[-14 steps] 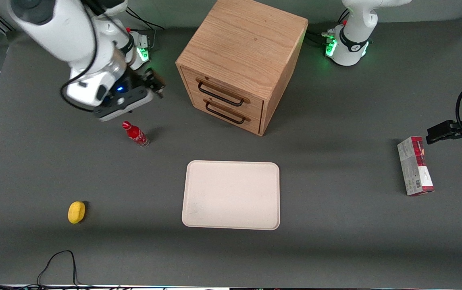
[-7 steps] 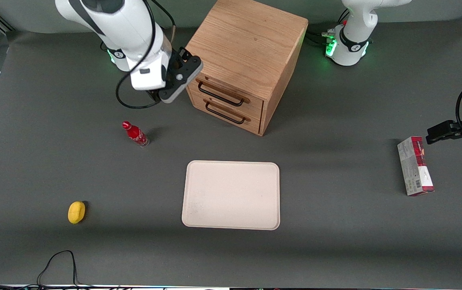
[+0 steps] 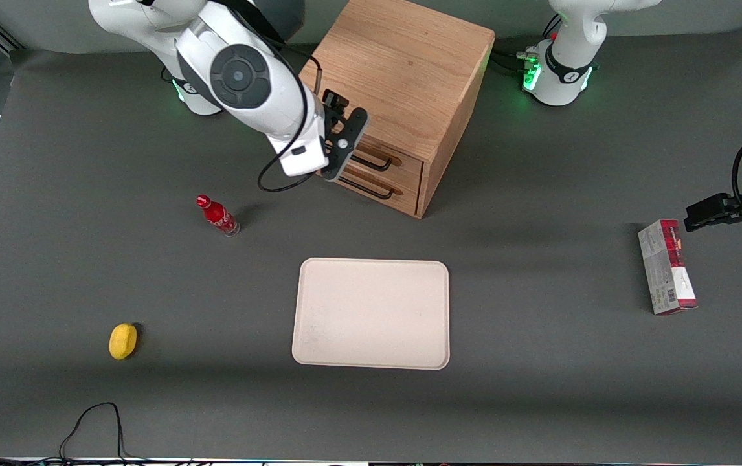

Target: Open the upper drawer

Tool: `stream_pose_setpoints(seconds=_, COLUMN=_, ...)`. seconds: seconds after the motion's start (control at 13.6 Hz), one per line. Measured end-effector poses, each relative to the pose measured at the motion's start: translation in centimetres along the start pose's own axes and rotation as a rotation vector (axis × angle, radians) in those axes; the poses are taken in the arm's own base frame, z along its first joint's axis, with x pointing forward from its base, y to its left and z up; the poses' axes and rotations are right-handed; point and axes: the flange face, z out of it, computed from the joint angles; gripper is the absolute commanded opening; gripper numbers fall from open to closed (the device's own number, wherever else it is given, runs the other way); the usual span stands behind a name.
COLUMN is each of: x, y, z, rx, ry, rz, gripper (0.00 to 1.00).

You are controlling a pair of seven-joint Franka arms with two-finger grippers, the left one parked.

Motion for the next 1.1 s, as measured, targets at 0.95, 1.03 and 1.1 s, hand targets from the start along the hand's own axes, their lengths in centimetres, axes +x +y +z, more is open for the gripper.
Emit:
stream_pose_setpoints(seconds=0.95, x=1.6, y=3.4, z=5.3, rx=-0.011, ry=0.001, rz=-0.027, gripper=1.00)
stream_pose_setpoints(seconds=1.03, x=1.7, y=3.5, z=5.6, rx=-0.020, ry=-0.002, rz=-0.030, gripper=1.00)
stream_pose_setpoints(seconds=1.1, x=1.8, y=3.8, z=5.9, rx=-0.033, ry=-0.006, rz=-0.033, gripper=1.00)
